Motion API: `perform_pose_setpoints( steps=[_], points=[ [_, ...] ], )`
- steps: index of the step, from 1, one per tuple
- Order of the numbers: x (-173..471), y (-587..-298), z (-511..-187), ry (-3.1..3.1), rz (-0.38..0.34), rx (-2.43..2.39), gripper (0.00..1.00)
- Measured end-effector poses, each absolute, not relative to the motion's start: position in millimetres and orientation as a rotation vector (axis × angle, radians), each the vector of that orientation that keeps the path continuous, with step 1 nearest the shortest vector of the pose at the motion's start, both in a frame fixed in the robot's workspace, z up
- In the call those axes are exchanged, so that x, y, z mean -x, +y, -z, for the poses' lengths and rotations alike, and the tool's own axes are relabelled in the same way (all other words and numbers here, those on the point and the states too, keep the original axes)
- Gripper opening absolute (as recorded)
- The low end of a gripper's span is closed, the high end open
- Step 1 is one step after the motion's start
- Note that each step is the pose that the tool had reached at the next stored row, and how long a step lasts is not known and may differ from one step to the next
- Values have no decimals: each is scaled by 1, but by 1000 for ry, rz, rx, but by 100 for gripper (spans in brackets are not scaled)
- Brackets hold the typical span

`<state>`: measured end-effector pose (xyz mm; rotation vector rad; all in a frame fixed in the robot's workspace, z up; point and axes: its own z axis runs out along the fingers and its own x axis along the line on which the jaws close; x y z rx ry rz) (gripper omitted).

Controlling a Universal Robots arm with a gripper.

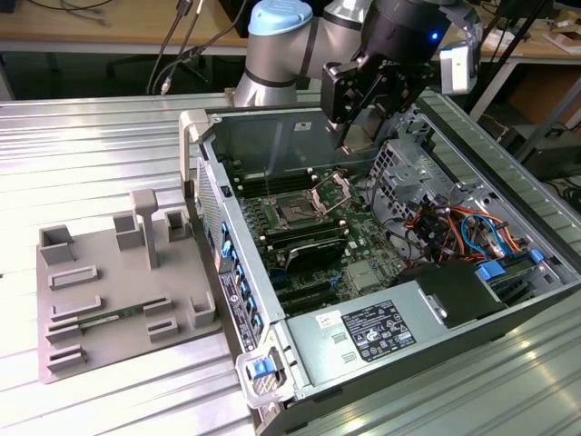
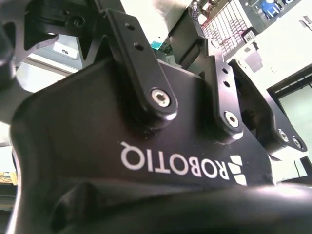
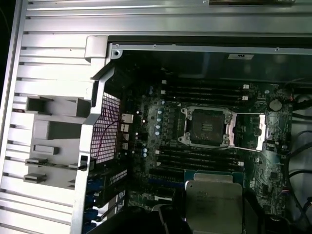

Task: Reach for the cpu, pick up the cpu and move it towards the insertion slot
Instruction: 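Pick up the cpu and move it towards the insertion slot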

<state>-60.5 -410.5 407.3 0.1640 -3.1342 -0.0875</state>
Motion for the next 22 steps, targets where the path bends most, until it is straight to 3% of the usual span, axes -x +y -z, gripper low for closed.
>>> perform_pose_setpoints(
  steps=[22],
  points=[
    [24,-411,-407,-3134,87,-164,55]
  ],
)
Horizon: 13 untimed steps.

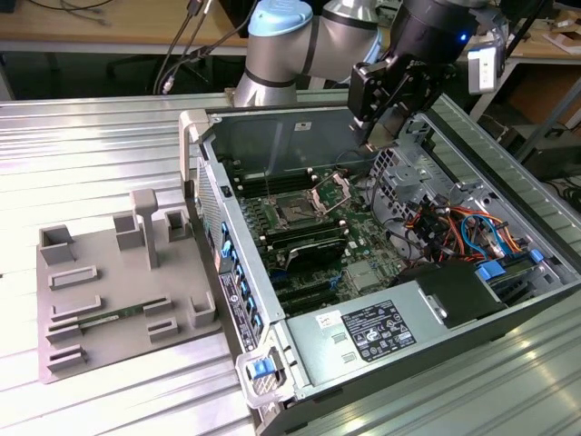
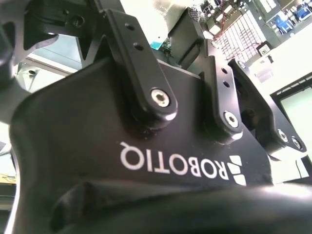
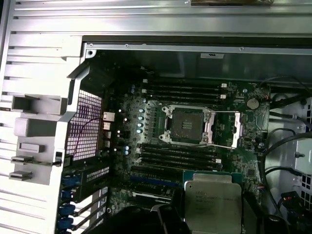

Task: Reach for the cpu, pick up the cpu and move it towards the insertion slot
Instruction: 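Pick up the cpu and move it towards the insertion slot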

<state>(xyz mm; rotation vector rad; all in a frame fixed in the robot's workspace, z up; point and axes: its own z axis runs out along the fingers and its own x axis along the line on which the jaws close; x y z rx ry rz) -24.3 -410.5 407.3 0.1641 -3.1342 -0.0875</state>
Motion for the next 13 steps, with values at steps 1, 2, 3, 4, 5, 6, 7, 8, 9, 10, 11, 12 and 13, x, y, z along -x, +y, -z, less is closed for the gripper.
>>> perform_pose_setpoints(
  steps=[1,2,3,4,5,6,7,8,9,10,11,12,13],
  points=[
    [23,-411,-407,-3134,88,-164,55],
    [20,-410,-407,-3134,88,-164,55],
    [18,-411,-407,-3134,87,-164,55],
    [17,-411,-407,-3134,87,-164,55],
    [14,-410,-407,-3134,87,-164,55],
    [11,-411,-407,-3134,88,-164,55],
    [10,-411,-407,-3134,87,-164,55],
    [8,-411,-407,-3134,87,-164,55],
    [6,-411,-407,-3134,87,-164,55],
    [5,-410,-407,-3134,87,-164,55],
    [3,-411,-407,-3134,88,-164,55],
    [2,-411,-407,-3134,88,-164,55],
    [-1,-411,-407,-3134,88,-164,55]
  ],
)
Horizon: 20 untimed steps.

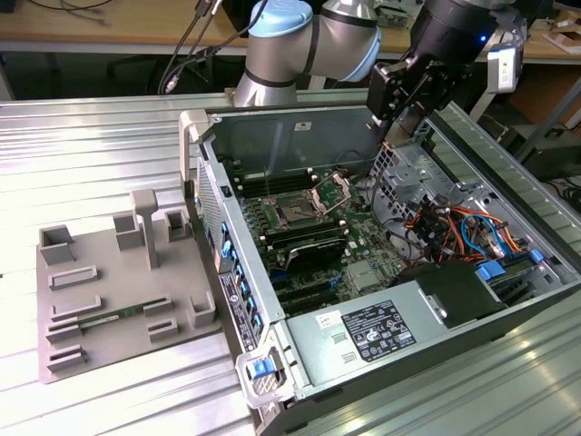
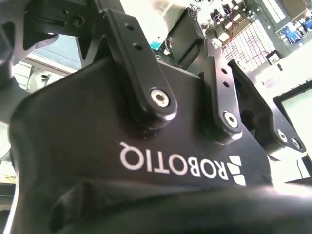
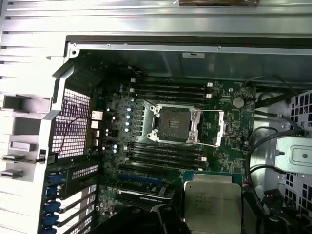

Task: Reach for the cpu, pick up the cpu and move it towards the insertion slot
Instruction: 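Pick up the cpu and move it towards the insertion slot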

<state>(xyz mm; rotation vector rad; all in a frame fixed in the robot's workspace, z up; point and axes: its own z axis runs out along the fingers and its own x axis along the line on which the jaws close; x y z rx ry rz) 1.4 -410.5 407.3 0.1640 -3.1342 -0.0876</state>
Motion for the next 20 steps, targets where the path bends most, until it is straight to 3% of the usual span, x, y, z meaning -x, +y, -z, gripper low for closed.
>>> perform_pose_setpoints(
  steps=[20],
  points=[
    [-40,-410,-407,-3134,88,-164,55]
  ],
)
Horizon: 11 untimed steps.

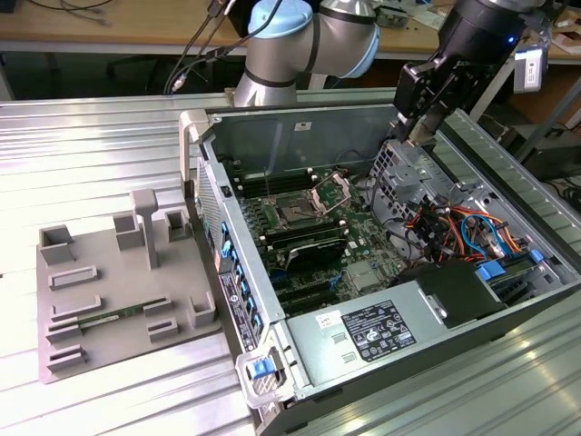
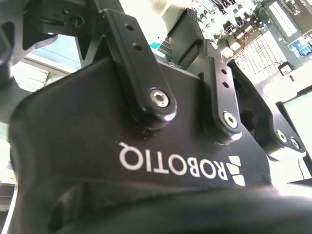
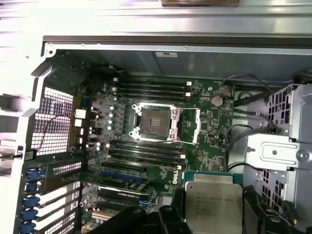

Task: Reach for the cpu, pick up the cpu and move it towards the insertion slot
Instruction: 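Pick up the cpu and move it towards the insertion slot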

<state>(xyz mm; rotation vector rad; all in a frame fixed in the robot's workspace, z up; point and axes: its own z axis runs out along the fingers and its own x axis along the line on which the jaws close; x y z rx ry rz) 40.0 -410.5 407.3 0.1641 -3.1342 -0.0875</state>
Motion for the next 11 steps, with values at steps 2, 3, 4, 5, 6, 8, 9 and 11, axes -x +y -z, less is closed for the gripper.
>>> perform_pose_setpoints(
  steps=[2,3,4,5,6,8,9,11],
  points=[
    [-43,-410,-407,-3134,88,-164,55],
    [-46,-410,-407,-3134,88,-164,55],
    [-49,-410,-407,-3134,88,-164,55],
    [-51,-410,-407,-3134,88,-164,55],
    [-52,-410,-407,-3134,87,-164,55],
    [-57,-410,-407,-3134,88,-164,55],
    [-58,-410,-407,-3134,88,-164,55],
    [-62,-410,-407,-3134,88,-164,55]
  ],
)
